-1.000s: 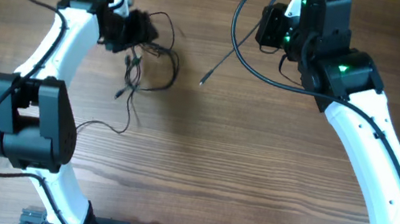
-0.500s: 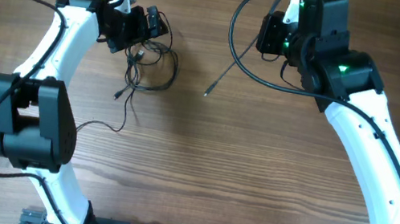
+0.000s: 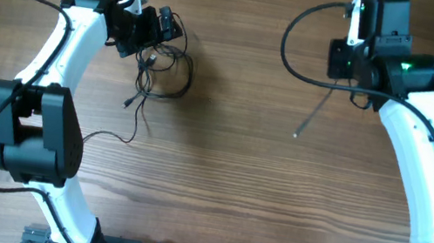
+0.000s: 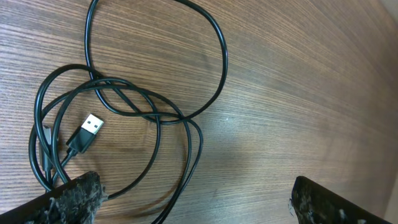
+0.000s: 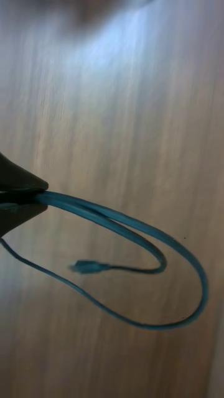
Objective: Untangle cables
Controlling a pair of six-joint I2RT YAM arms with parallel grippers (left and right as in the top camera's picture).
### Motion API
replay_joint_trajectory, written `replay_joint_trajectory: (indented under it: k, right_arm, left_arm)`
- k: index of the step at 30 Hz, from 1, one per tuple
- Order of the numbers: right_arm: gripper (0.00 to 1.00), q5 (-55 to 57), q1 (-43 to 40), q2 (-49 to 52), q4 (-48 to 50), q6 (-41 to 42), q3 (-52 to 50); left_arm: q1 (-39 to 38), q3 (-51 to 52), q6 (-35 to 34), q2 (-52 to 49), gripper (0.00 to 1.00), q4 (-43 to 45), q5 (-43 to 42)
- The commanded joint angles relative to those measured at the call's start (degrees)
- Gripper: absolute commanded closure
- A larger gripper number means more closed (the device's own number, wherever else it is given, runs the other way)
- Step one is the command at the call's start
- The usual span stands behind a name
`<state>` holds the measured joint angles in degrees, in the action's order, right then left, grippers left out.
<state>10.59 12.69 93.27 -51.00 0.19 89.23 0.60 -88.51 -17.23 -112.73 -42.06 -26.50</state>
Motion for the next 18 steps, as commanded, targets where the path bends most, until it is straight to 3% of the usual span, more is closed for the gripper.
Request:
replay_joint_trajectory:
  k: [1,7,8,9,10,11,12,18]
  right_arm:
    - [0.95,-1.09,0.2,4.87,-1.07,-3.37,-0.37]
    - [0.89,-11.72,0.24,9.81,-1.05,-6.47,-0.37]
    - [0.83,-12.72,0.28,10.47,-1.07,-6.45,-0.37]
    - [0.68,-13.77,0.37,10.93,-1.11,-6.45,-0.37]
    - [0.42,-14.84,0.44,11.34,-1.14,-6.45,-0.37]
    - [0.28,-15.93,0.44,11.58,-1.14,-6.45,-0.37]
    - [0.21,-17.0,0.44,11.89,-1.14,-6.43,-0.37]
    - [0.11,-20.35,0.5,12.28,-2.73,-8.22,-0.37]
  left_arm:
    - [0.26,-0.52,0.13,-0.52,0.0,0.02,-0.9]
    - [0.26,-0.52,0.13,-0.52,0.0,0.02,-0.9]
    - [0.26,-0.52,0.13,-0.52,0.01,0.02,-0.9]
    - [0.26,-0.52,0.13,-0.52,0.0,0.02,-0.9]
    - [0.26,-0.52,0.13,-0.52,0.0,0.02,-0.9]
    - [0.26,-0.52,0.13,-0.52,0.0,0.02,-0.9]
    - [0.26,-0.52,0.13,-0.52,0.0,0.02,-0.9]
    - [0.26,-0.52,0.13,-0.52,0.0,0.02,-0.9]
